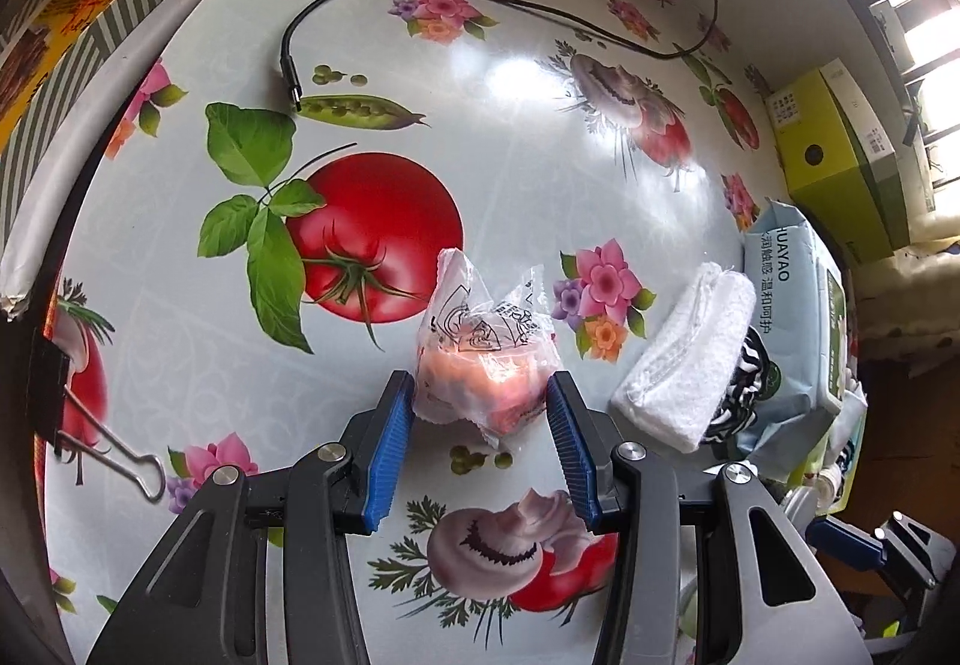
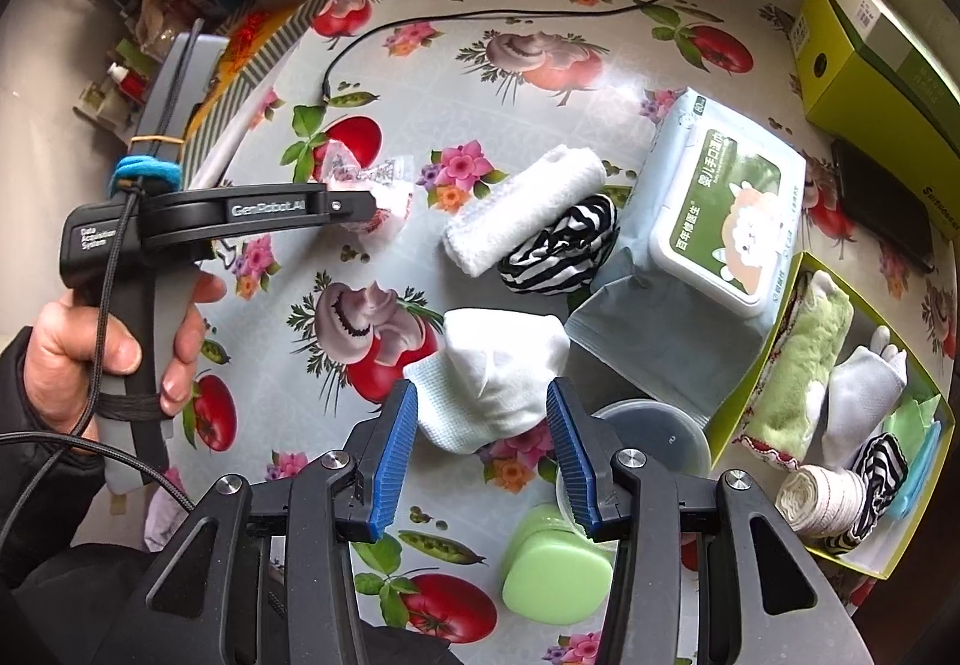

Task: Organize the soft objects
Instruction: 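Lift the bagged pink item with the left tool while the right tool grasps the white knit cap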

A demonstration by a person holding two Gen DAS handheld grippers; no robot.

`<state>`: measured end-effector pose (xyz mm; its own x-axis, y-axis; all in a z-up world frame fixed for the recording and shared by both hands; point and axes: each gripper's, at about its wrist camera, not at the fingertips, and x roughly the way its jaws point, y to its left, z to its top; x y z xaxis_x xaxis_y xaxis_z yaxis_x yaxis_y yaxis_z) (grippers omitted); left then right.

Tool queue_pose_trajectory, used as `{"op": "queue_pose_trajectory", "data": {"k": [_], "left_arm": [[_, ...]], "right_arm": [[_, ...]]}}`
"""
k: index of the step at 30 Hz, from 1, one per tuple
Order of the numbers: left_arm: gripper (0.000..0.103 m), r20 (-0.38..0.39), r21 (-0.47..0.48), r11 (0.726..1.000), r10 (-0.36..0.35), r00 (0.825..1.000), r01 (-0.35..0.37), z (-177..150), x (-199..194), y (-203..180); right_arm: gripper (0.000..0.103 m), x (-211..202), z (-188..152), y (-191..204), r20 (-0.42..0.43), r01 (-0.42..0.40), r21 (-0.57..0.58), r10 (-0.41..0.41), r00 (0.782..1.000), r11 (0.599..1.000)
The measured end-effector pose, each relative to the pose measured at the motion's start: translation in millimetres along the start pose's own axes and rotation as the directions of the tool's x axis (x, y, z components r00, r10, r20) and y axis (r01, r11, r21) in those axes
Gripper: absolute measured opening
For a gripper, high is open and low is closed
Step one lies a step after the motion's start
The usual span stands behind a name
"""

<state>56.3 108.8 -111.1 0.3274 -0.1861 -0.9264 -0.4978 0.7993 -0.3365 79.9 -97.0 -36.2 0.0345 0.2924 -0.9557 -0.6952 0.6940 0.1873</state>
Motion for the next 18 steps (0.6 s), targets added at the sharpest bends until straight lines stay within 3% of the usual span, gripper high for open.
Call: {"op": "queue_pose_trajectory", "data": {"k": [4,6,11,18], "left_arm": [[0.047,0.021,0.037,0.999,0.013,1.000,-0.013,5.7,2.2,-7.1],[0.039,0.030,0.053,0.998,0.018,0.999,-0.019,7.1,3.7,-10.2],[0.032,0.042,0.086,0.996,0.021,0.999,-0.025,3.5,2.3,-14.1],[0.032,0.051,0.082,0.997,-0.007,0.999,0.002,-6.5,-13.5,-7.3]], "right_arm": [[0.044,10.9,5.9,0.4,-0.021,0.004,-0.005,-0.005,1.000,1.000],[0.044,16.7,8.5,0.4,-0.034,0.006,-0.006,-0.007,0.999,1.000],[0.044,30.4,12.4,1.0,-0.069,0.012,-0.018,-0.013,0.997,1.000],[0.044,55.3,14.2,2.1,-0.138,0.042,-0.046,-0.048,0.989,0.998]]}}
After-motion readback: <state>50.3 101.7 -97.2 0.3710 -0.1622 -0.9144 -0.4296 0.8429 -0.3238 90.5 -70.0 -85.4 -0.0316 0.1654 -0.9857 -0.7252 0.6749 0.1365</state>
